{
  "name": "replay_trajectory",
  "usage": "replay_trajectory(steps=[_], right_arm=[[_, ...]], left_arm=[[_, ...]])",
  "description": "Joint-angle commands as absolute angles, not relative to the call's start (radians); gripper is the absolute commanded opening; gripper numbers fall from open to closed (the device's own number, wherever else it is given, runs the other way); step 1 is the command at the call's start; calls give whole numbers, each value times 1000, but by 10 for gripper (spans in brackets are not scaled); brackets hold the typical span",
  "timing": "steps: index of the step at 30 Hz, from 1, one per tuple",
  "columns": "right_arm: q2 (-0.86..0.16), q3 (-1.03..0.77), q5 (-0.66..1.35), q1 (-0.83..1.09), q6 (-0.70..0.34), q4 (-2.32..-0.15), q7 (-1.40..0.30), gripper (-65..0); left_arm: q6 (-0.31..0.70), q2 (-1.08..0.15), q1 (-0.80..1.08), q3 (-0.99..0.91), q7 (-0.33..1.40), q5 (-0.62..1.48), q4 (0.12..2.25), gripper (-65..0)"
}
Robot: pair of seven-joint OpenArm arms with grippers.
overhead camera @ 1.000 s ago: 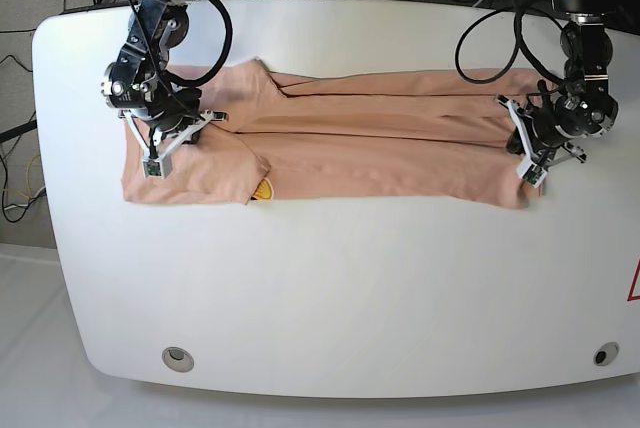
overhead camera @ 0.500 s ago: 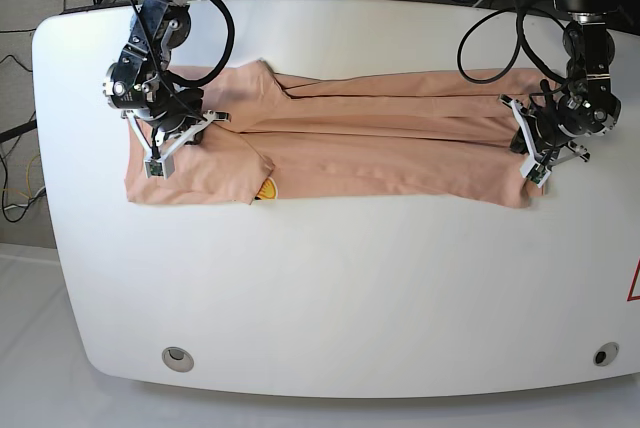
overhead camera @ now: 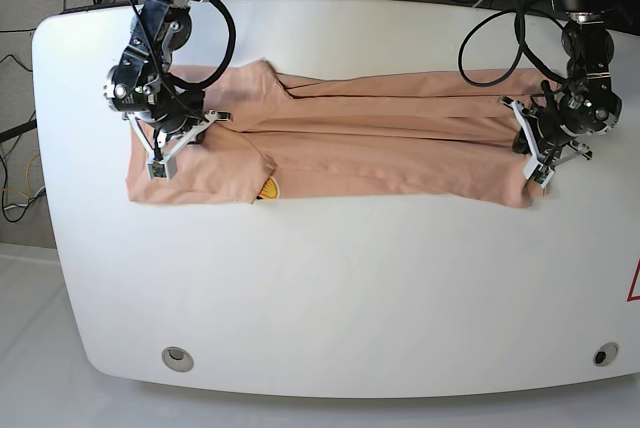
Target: Fold the T-shirt properly
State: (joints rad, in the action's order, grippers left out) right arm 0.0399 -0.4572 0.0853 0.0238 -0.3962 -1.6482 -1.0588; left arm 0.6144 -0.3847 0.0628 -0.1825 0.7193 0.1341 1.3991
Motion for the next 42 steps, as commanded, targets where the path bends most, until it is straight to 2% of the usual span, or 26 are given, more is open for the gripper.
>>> replay_trajectory(steps=[1,20,29,35,42], right_arm=[[33,-460,53,21,-392,-1658,-1096,-637],[35,-460,54,-35,-392,-1659,-1119,-637],[35,-460,54,-87,-392,-1776,-1199,-637],[28,-460,54,-137,-392,-1791,-1271,-636],[28,-460,54,-151,-392,-1791,-1276,-636]], left_arm=[[602,-392,54,-182,811,51,1408,-647],[601,-390,38,-176,817,50,1438,-647],[601,-390,-19,-176,831,50,1446,-647],[601,-390,-41,-177,865,50,1529,-647],[598,-390,-42,-177,865,50,1672,-647]])
